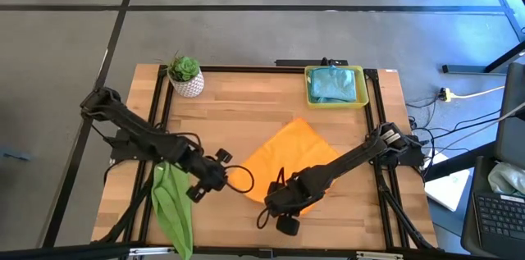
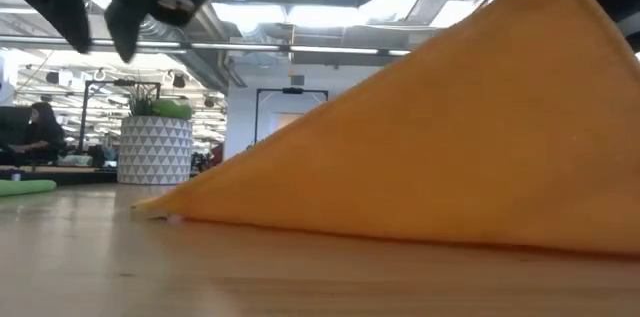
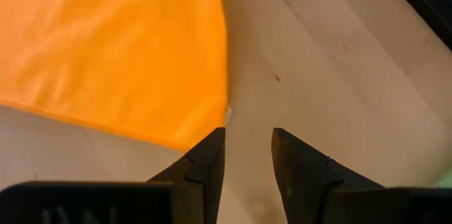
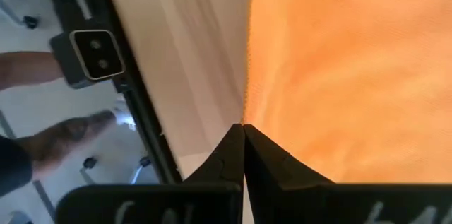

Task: Fold microfiber towels
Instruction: Fold the orange microfiber towel

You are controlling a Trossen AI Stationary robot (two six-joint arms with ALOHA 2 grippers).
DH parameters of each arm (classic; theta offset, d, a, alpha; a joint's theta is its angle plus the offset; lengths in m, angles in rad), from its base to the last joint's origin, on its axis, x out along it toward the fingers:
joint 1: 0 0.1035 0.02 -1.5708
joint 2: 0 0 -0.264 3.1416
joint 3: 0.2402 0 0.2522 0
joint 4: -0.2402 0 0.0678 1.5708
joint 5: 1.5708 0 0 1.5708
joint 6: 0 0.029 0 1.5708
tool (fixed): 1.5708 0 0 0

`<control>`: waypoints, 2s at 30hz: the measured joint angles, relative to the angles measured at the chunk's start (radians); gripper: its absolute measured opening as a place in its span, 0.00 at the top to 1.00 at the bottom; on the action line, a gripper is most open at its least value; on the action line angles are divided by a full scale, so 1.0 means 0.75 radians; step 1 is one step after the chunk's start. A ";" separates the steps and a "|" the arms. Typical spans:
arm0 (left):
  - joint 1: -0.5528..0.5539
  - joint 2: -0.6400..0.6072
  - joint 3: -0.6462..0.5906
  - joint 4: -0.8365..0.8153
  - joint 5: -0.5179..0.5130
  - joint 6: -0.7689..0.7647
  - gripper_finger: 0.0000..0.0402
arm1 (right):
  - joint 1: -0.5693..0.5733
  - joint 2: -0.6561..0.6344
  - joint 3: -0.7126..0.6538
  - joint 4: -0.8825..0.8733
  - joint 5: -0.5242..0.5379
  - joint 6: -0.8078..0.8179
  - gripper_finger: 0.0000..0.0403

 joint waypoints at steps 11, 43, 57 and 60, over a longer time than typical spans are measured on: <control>0.040 0.020 -0.137 0.300 0.119 0.048 0.73 | -0.005 -0.040 -0.016 -0.119 0.137 0.036 0.98; 0.104 0.031 -0.301 0.404 0.018 0.008 0.73 | -0.004 -0.091 -0.016 -0.232 0.202 0.096 0.99; 0.134 0.034 -0.301 0.425 -0.054 0.013 0.73 | -0.005 -0.137 -0.016 -0.277 0.249 0.135 0.99; 0.136 0.050 -0.301 0.424 -0.001 0.012 0.73 | -0.005 -0.139 -0.016 -0.278 0.247 0.137 0.99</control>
